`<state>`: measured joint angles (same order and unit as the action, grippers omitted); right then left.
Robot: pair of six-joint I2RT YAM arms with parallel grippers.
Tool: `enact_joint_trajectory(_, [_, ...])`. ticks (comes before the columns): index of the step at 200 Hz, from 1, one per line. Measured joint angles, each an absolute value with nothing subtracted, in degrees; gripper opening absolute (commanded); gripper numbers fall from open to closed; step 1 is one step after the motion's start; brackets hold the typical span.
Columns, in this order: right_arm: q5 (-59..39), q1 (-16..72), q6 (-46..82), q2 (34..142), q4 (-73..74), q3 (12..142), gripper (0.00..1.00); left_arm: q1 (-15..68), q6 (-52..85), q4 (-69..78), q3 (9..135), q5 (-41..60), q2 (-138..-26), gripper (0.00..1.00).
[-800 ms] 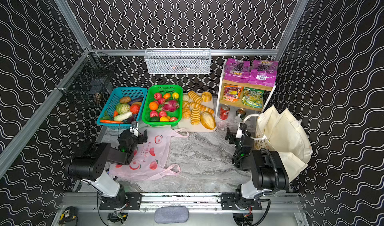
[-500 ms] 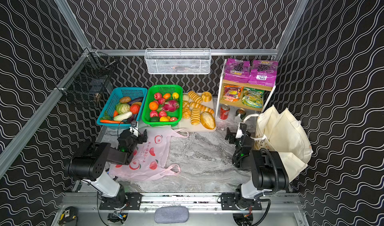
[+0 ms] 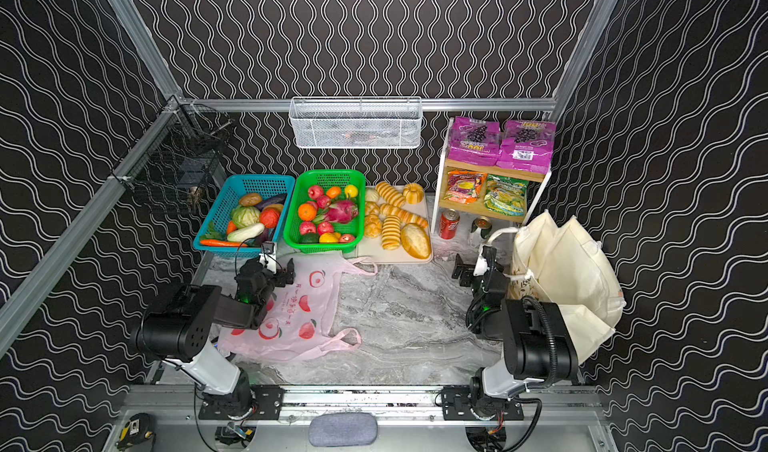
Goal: Place the mixed food into the grocery bags and tie them
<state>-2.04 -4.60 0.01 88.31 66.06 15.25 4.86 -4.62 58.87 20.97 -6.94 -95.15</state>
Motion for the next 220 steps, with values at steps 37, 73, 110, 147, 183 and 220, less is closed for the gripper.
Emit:
enact_joint_trajectory(37, [-2.9,-4.6,-0.4,87.7,66.1,14.5,1.00,4.9,-4.6,60.3,19.0,-7.0,-94.9,0.99])
enact_joint_trajectory(73, [-6.1,-3.7,-1.3,79.3,60.2,14.8,1.00,4.9,-4.6,60.6,16.2,-7.0,-88.5,0.99])
enact_joint_trajectory(110, [-9.9,-3.5,1.9,69.5,47.4,19.7,1.00,4.9,-2.5,51.5,19.1,-9.1,-76.6,0.99])
enact_joint_trajectory(147, [-15.6,-3.4,10.8,62.7,29.5,30.2,1.00,4.8,10.5,27.4,33.5,-11.9,-68.3,0.99])
enact_joint_trajectory(183, [-11.0,-3.6,19.6,59.0,7.8,45.4,1.00,4.8,18.4,10.6,39.9,-6.3,-64.3,0.99])
enact_joint_trajectory(220, [-3.8,-3.5,20.4,59.7,-12.4,59.4,1.00,4.7,24.2,5.8,42.4,6.6,-63.7,0.99])
